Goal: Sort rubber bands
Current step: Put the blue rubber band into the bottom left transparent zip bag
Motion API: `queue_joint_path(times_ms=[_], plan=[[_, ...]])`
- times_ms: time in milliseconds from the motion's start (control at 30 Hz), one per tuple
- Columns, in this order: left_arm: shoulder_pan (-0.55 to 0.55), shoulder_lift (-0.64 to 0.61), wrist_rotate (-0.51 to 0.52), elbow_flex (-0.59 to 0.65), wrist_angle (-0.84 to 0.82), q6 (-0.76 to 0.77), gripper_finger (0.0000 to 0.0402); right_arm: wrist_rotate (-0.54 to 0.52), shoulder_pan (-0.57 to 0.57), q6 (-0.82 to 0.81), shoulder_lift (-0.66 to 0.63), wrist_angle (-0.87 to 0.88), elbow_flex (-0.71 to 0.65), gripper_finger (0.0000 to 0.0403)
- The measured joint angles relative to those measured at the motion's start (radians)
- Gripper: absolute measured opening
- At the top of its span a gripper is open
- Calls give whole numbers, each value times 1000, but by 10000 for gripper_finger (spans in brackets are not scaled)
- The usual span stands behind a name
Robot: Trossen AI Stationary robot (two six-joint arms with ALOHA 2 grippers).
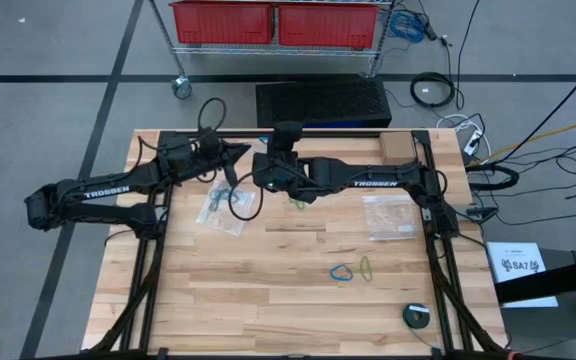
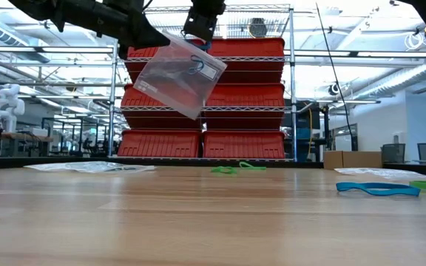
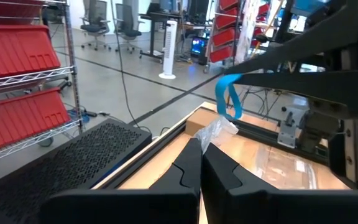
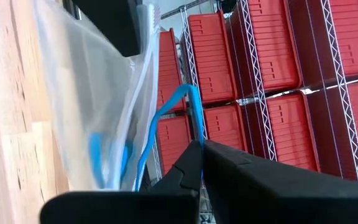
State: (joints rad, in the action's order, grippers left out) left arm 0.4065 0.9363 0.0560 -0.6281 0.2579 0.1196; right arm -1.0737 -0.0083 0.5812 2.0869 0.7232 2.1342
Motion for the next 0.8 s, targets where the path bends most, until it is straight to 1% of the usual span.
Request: queue_joint_path(times_ms=[333, 567, 800], plan=[[1, 0, 9, 0, 2, 0, 2, 1, 4, -2, 0, 7, 0, 0], [15, 0, 9, 0, 3, 7, 2, 3, 12, -45, 0, 56, 0, 0], [15, 0, -2, 0, 4, 15, 2, 62, 6, -71, 1, 69, 0, 0]])
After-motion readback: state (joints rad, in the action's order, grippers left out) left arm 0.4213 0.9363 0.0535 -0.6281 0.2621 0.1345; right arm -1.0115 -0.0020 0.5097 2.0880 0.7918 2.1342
